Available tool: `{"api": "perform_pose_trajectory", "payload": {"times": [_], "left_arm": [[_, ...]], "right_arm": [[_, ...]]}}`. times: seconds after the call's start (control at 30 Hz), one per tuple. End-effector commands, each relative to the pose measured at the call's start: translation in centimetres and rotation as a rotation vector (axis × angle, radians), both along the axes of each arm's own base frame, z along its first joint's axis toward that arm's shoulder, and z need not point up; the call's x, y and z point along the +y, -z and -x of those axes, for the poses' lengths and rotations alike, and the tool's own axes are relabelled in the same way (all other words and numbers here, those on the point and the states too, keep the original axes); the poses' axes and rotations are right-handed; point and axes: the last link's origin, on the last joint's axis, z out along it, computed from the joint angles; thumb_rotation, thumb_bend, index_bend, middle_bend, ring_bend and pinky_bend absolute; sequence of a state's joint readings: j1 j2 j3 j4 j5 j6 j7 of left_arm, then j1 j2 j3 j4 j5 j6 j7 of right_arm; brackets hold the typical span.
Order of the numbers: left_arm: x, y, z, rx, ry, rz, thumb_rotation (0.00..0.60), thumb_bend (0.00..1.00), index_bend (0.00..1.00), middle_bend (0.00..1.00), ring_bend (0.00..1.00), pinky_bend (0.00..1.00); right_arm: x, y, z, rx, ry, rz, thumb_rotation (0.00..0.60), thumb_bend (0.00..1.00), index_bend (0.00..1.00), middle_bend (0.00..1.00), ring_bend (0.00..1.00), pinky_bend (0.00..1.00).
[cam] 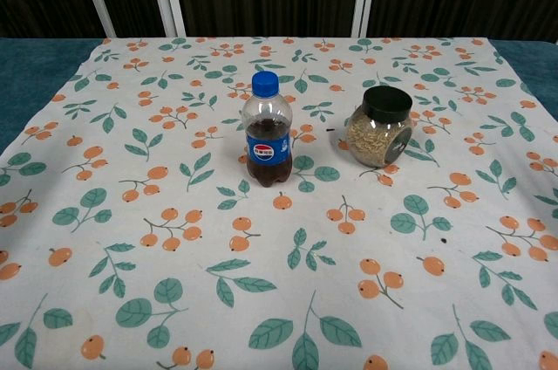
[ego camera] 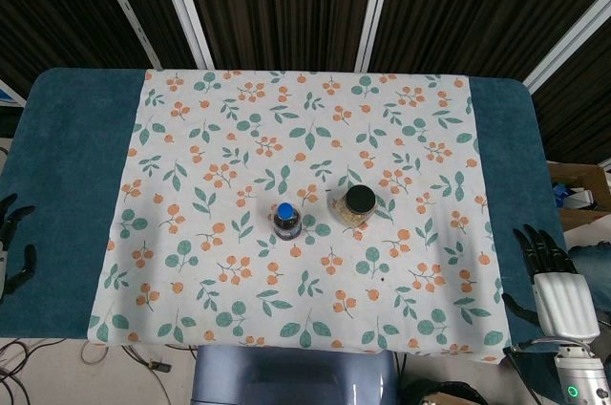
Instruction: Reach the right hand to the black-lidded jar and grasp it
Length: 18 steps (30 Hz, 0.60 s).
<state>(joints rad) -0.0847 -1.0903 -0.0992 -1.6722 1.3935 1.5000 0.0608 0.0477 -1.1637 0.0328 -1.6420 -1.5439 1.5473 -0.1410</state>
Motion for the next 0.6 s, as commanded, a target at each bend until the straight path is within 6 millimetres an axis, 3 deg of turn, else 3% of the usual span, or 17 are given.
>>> {"api": "perform_pose_trajectory", "payload": {"times": [0.03, 0.6], "left_arm": [[0.0, -0.07, 0.04, 0.002, -0.003, -0.003, 0.6, 0.54, 0.18, 0.05, 0.1, 0.02], [-0.07, -0.16, 0.12, -0.005, -0.018, -0.001, 0.6, 0.54, 0.18, 0.05, 0.1, 0.02]], "right_arm": [[-0.02, 0.04, 0.01, -0.002, 0.003, 0.0, 0.6, 0.23, 0.0, 0.08, 0.06, 0.21], [-0.27, 0.21, 0.1, -0.011, 0.006, -0.004, 0.6, 0.23, 0.0, 0.08, 0.06, 0.21]]}}
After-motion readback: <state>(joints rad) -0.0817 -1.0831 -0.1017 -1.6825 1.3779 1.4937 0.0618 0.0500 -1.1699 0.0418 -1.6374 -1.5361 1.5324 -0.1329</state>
